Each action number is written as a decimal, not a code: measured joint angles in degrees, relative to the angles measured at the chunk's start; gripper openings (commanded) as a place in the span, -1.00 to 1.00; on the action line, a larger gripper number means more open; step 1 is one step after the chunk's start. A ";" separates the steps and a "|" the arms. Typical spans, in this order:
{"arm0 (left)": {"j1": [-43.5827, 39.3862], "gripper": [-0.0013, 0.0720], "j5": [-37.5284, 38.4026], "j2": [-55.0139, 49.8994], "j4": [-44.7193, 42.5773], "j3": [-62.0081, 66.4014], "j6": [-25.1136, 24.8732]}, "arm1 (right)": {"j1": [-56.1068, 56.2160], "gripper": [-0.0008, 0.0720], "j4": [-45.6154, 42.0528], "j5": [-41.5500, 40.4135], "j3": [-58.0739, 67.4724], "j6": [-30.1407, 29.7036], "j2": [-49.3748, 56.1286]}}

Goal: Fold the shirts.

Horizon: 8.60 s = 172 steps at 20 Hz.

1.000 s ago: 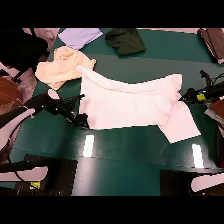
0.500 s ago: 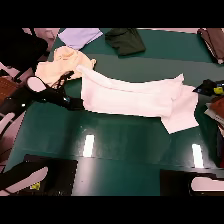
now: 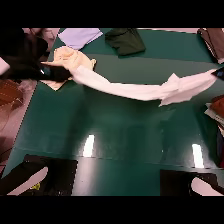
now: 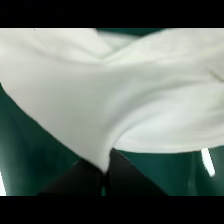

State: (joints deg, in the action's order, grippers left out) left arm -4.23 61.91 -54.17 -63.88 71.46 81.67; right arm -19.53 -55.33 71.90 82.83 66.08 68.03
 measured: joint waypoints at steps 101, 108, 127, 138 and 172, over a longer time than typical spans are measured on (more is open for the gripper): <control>16.48 0.43 15.37 -24.09 1.84 -20.17 -12.24 | -23.10 0.07 12.66 7.17 -47.01 -3.28 -11.56; 16.74 0.26 11.54 -23.04 3.21 -22.91 -13.99 | -26.47 0.07 10.82 8.07 -45.81 -4.09 -12.11; 16.68 -0.90 6.38 -22.73 11.02 -24.55 -17.77 | -13.70 0.03 3.08 -8.79 -42.75 -0.48 4.98; 16.68 -0.90 5.29 -20.63 13.99 -23.71 -17.81 | -8.20 -0.93 1.16 -7.19 -42.75 0.48 -2.84; 3.58 -0.90 -42.58 -37.92 22.56 1.16 -18.38 | 9.75 -0.49 6.10 -25.68 11.85 13.00 39.36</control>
State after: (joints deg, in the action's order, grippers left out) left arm -0.64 19.33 -92.09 -41.32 72.62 63.29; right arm -9.78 -49.23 46.22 94.67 79.09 107.39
